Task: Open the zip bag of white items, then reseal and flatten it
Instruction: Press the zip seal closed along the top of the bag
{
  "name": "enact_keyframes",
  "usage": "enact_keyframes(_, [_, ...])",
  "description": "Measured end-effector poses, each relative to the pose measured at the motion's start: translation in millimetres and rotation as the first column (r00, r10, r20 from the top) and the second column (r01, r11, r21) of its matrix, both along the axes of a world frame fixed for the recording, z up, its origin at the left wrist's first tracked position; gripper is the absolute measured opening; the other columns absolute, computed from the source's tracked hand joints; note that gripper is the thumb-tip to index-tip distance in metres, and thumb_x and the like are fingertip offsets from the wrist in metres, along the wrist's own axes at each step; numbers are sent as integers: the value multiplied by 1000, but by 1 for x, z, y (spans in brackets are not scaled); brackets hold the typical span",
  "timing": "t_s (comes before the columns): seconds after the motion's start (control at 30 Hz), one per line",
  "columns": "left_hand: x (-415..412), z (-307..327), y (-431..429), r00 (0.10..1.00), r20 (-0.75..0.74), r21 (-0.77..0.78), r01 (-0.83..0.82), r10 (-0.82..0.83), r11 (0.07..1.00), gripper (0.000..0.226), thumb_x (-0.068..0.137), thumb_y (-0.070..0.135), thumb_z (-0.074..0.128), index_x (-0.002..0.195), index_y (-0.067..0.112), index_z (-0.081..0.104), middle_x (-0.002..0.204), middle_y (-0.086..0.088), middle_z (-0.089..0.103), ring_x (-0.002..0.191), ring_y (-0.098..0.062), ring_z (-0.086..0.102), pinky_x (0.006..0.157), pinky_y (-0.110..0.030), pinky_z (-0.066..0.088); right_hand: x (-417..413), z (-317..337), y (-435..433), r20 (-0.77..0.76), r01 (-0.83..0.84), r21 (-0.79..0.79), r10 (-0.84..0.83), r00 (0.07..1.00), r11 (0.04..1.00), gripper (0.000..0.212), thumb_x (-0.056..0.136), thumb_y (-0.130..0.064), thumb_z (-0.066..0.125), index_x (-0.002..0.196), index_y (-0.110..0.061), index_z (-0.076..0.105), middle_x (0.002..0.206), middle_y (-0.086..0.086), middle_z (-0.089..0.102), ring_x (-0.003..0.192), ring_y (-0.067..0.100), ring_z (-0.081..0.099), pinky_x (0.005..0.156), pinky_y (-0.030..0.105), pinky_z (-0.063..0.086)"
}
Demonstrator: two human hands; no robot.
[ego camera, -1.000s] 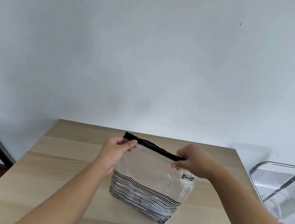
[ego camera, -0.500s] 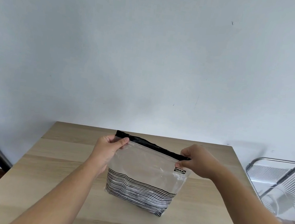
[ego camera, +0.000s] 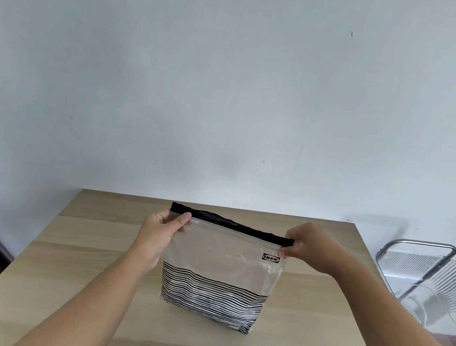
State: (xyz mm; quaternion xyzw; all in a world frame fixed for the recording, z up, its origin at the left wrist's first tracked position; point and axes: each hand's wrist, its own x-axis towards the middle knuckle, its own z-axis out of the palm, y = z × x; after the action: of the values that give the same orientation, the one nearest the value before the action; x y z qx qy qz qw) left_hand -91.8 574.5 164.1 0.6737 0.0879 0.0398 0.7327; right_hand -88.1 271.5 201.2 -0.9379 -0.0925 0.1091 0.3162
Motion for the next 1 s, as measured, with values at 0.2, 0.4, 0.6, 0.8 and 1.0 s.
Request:
enact_keyframes(0.2, [-2,4,-20,982,-72,219,186,-174,958,18,90,34,55,88,23,69,74,4,63,77,-12,57,73,-26,42,4,17,24,12,-111,-27,112,994,993,29,64,-40,83,85,-31,65,86,-15,66,88,4,59,78,25,45])
enact_keyframes(0.4, [-7,8,-40,976,64,253,188,-210,949,5,82,18,69,82,20,74,68,4,63,62,-4,53,61,-13,44,11,22,79,64,-187,-21,188,980,982,18,72,-35,78,66,-25,64,54,-8,52,46,8,43,45,21,32])
enact_keyframes(0.6, [-6,6,-28,979,86,221,163,-185,962,12,80,8,71,74,19,72,64,7,65,59,-2,55,58,-10,45,10,20,70,35,-162,-72,165,986,984,12,72,-26,76,66,-19,70,52,-7,52,47,7,41,45,20,32])
enact_keyframes(0.8, [0,-5,1,992,57,232,96,-112,968,7,79,13,72,84,8,73,75,0,68,65,-4,58,68,-15,47,9,14,15,-6,-70,-77,70,998,995,13,71,-24,79,63,-17,71,52,-6,54,47,6,41,45,18,30])
enact_keyframes(1.0, [7,-13,14,997,42,196,59,-68,979,3,79,16,72,77,19,73,64,10,66,56,3,55,57,-8,44,9,-3,-20,22,66,63,-68,997,996,17,71,-25,80,62,-16,70,43,-8,40,44,7,31,48,25,23])
